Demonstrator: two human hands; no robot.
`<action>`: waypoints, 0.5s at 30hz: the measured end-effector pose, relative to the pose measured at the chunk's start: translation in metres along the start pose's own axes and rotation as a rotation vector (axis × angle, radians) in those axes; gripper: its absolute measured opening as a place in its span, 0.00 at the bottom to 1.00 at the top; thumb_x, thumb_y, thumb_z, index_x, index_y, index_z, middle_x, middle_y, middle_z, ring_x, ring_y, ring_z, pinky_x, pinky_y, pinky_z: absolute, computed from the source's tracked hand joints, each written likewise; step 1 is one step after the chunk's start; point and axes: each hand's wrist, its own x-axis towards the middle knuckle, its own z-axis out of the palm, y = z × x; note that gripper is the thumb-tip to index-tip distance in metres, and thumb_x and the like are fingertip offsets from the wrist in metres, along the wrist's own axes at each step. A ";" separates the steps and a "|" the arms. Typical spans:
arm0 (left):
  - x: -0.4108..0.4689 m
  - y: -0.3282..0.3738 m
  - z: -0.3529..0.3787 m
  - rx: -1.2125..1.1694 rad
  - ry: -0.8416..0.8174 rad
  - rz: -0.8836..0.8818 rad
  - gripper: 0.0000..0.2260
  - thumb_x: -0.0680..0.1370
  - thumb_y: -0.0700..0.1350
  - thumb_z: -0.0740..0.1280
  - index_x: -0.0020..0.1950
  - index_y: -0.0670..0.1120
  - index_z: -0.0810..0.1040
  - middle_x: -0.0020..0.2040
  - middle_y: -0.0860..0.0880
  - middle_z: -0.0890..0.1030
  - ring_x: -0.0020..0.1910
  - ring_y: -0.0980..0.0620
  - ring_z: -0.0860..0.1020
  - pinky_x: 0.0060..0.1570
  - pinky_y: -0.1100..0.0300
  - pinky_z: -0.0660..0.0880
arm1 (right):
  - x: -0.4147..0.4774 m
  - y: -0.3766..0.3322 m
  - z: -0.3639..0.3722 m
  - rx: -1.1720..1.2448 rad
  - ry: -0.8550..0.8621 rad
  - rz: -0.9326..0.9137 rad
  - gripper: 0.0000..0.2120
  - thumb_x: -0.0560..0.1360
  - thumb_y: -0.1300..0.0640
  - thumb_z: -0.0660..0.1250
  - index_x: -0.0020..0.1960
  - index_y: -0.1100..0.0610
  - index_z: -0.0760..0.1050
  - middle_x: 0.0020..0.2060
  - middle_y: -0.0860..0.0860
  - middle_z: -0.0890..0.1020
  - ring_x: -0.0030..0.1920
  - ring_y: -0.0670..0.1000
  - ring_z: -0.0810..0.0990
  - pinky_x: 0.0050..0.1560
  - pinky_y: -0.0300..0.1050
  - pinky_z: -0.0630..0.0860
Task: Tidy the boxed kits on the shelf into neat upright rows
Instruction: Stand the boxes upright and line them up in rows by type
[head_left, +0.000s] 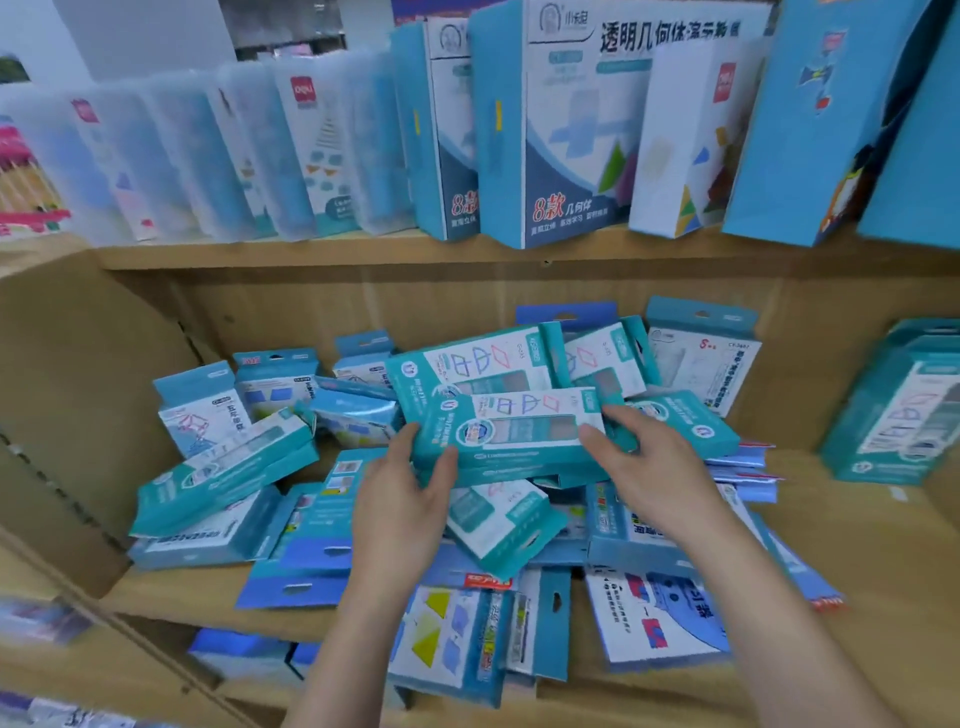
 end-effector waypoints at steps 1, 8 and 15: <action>-0.003 0.000 -0.002 -0.007 0.012 0.013 0.22 0.77 0.55 0.64 0.70 0.51 0.69 0.49 0.53 0.78 0.47 0.54 0.76 0.44 0.56 0.70 | -0.002 -0.001 0.001 0.033 0.020 0.000 0.23 0.76 0.44 0.64 0.69 0.50 0.71 0.61 0.44 0.75 0.61 0.48 0.74 0.52 0.38 0.66; -0.032 0.016 -0.008 -0.480 -0.025 -0.017 0.11 0.74 0.45 0.71 0.55 0.56 0.79 0.49 0.61 0.82 0.51 0.63 0.79 0.49 0.65 0.77 | -0.013 -0.007 -0.003 0.695 0.266 -0.056 0.18 0.76 0.56 0.68 0.62 0.39 0.74 0.55 0.41 0.82 0.55 0.45 0.80 0.52 0.44 0.79; -0.046 0.042 -0.016 -0.584 -0.236 0.075 0.21 0.71 0.54 0.65 0.63 0.63 0.69 0.43 0.58 0.80 0.36 0.59 0.79 0.30 0.67 0.73 | -0.017 -0.009 -0.034 0.929 0.348 -0.174 0.23 0.75 0.63 0.66 0.66 0.45 0.71 0.56 0.54 0.82 0.56 0.56 0.81 0.48 0.49 0.80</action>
